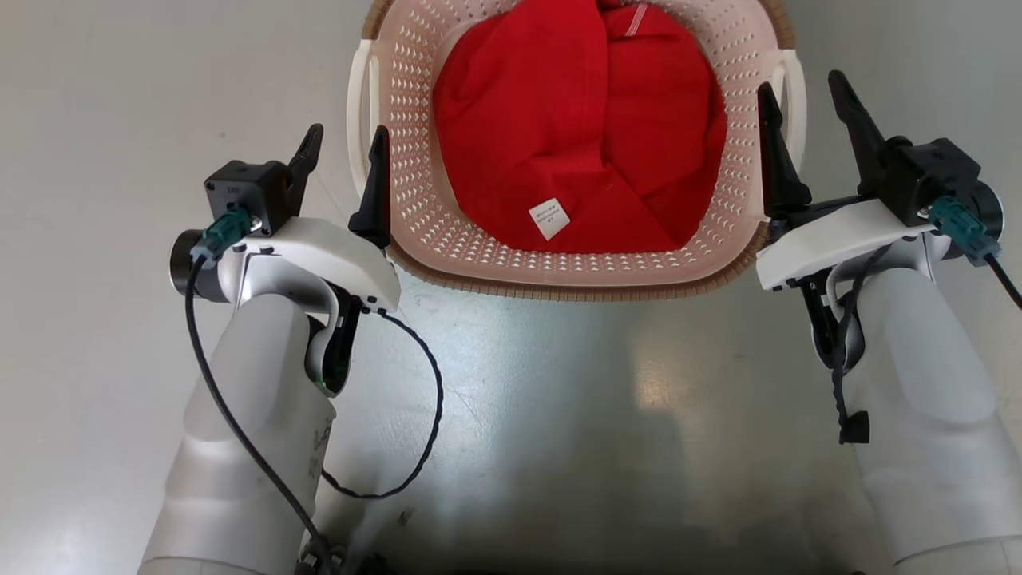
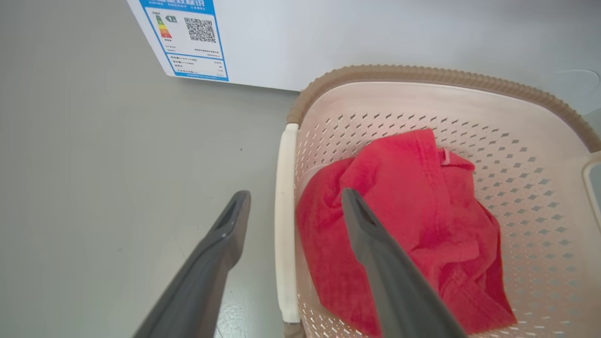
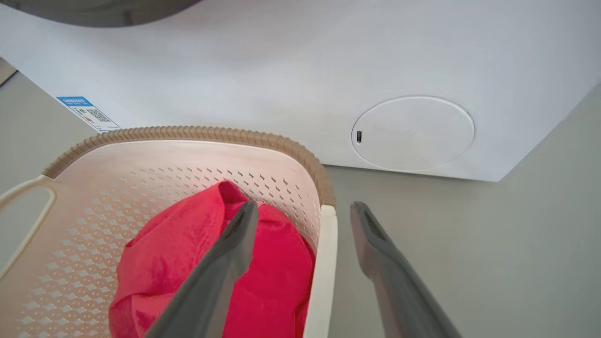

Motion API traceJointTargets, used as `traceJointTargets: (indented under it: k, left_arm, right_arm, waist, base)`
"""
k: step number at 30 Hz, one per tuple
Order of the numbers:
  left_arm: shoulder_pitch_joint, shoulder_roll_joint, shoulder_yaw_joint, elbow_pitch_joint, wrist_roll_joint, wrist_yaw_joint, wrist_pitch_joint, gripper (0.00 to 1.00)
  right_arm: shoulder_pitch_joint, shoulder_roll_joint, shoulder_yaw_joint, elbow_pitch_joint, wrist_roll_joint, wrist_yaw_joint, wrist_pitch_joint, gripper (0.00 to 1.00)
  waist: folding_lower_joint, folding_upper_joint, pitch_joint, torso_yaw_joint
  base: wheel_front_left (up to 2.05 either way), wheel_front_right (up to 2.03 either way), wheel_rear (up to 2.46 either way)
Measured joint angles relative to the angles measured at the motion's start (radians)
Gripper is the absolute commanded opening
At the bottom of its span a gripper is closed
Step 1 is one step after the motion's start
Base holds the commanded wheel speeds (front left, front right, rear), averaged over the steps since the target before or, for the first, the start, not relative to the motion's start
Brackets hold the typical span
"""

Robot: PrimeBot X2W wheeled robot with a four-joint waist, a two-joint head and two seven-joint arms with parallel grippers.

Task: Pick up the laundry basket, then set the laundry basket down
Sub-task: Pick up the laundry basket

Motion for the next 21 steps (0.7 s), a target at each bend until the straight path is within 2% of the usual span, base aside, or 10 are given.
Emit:
traceJointTargets:
  k: [14,21]
  left_arm:
    - [-0.103,-0.005,-0.038,0.205,-0.062,-0.004,0.000,1.00]
    - [-0.129,-0.007,-0.053,0.261,-0.063,0.001,0.000,1.00]
  right_arm:
    - [-0.061,-0.004,0.007,0.120,-0.006,0.000,0.000,1.00]
    - [-0.079,-0.005,0.024,0.188,-0.006,0.000,0.000,1.00]
  waist:
    - [0.0000,0.0000,0.050,0.009]
    - [0.0000,0.0000,0.054,0.005]
  base:
    - [0.00,0.00,0.00]
    - [0.00,0.00,0.00]
